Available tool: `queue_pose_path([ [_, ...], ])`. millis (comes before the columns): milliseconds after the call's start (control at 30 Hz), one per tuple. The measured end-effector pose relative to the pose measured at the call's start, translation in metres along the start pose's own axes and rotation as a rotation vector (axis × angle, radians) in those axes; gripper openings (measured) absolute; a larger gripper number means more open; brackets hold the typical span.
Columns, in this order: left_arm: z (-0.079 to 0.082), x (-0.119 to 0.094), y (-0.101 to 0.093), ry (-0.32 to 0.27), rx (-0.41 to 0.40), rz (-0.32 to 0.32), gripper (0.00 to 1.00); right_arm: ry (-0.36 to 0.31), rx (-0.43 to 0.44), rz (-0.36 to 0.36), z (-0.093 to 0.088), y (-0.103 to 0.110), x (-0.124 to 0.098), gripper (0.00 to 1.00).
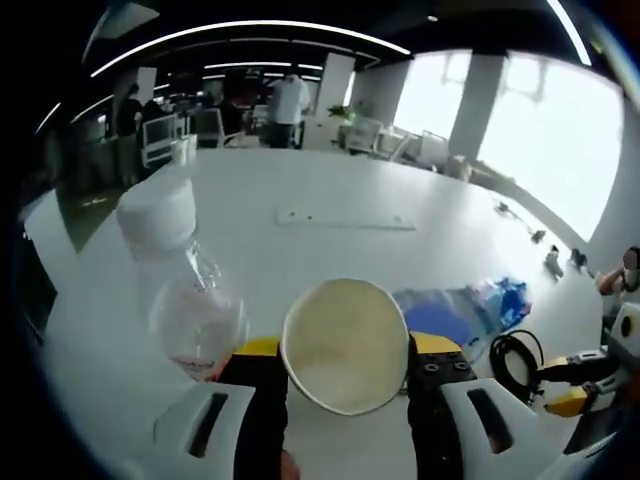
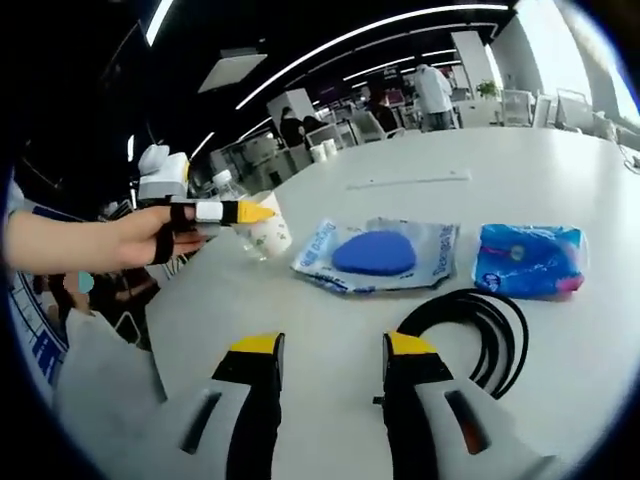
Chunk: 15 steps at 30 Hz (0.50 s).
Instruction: Arrange the tabletop items into an orderly group along one side of the table until the central work area is clear of visible clutter.
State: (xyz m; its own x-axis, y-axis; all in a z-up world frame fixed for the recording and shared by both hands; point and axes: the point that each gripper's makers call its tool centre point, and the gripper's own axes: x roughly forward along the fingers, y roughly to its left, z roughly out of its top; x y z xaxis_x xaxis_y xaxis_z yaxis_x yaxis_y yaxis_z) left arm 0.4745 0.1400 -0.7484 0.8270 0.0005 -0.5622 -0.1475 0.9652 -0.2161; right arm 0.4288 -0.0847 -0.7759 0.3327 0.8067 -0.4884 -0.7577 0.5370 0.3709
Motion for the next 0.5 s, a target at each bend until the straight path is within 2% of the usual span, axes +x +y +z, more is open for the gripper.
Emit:
queue_pose_path([
  [500,-0.006,0.018,0.005,0.024,-0.043,0.024,0.44,0.013,0.050,-0.042,-0.019,-0.017,-0.021,0.36],
])
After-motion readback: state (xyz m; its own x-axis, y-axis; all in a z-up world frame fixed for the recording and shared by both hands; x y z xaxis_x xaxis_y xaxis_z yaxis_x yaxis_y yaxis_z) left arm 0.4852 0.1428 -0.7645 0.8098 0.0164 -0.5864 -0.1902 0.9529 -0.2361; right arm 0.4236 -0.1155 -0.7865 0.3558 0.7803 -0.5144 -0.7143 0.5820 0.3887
